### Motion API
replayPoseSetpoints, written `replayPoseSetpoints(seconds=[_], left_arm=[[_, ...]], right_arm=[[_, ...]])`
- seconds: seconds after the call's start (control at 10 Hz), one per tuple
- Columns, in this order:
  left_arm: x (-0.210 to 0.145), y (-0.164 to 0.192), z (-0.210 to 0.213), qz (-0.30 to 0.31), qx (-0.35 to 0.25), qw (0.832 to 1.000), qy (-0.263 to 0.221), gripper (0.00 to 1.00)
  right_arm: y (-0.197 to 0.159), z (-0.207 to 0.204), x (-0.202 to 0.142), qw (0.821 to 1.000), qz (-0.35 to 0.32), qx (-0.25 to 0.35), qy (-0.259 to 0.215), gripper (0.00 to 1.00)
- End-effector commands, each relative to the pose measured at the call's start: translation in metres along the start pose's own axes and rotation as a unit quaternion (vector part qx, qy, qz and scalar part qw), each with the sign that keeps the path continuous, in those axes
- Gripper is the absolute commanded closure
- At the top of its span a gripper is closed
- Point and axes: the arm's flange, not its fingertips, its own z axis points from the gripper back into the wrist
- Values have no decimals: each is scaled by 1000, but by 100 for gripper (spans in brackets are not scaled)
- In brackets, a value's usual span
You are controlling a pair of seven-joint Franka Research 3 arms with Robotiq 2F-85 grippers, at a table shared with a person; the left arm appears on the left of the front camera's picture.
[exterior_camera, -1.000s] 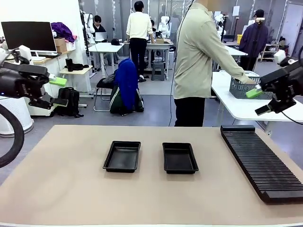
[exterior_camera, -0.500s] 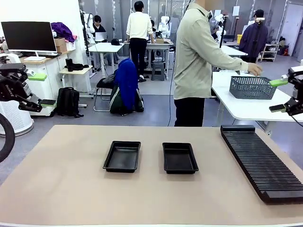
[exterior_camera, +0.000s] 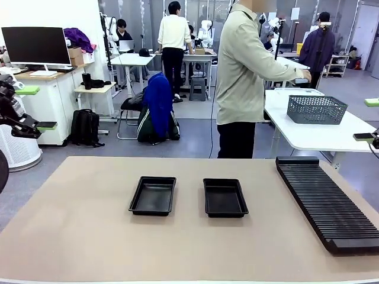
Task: Inspect and transfer BCBs to ESD trays.
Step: Pick up the Blank PCB from the PCB Rack and place it in the left ESD tray.
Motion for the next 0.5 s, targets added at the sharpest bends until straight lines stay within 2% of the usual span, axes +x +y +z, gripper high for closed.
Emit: replayPoseSetpoints(seconds=[0.0, 0.4], left_arm=[[0, 1, 8, -8, -7, 1000, 6, 0], [-2, 4, 15, -4, -9, 1000, 13, 0]], right_arm=[[-6, 22, 6, 999, 19, 23, 20, 0], [-17, 40, 1, 998, 27, 44, 30, 0]])
